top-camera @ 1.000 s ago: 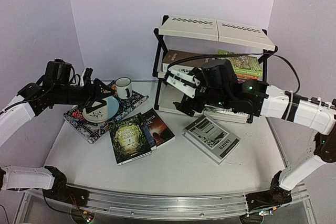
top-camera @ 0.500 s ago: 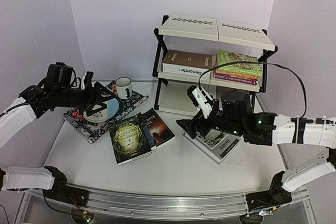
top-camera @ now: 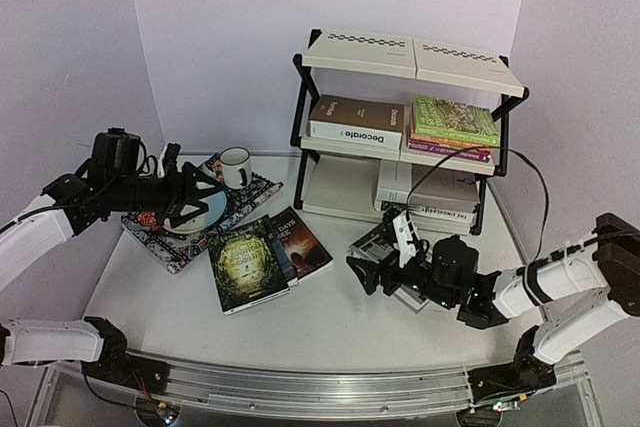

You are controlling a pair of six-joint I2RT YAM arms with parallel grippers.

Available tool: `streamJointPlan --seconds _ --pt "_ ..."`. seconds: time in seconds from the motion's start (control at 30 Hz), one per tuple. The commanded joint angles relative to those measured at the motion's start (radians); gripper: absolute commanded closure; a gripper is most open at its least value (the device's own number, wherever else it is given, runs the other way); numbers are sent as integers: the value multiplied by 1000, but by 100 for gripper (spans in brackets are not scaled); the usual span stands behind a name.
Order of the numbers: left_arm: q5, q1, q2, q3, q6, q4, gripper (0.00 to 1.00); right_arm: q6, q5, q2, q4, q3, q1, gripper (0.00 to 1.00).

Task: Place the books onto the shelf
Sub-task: Adjust the book at the center of the board.

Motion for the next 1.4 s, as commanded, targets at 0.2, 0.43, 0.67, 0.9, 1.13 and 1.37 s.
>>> streamJointPlan --seconds 0.2,0.43,0.67,0.9,1.13,1.37 --pt "32 -5 -4 -61 -36 149 30 -22 30 49 563 -3 -2 2" --pt "40 -19 34 -71 -35 181 30 -32 51 40 563 -25 0 2" --pt "33 -49 80 -68 -32 221 30 -17 79 18 558 -56 -14 2" --pt "-19 -140 160 -56 -37 282 30 58 83 -143 195 -69 -77 2" --pt "-94 -234 254 -24 -40 324 31 79 133 -372 -400 -3 -94 2" --pt "-129 -310 312 -40 -80 406 32 165 141 -506 -828 71 -153 2"
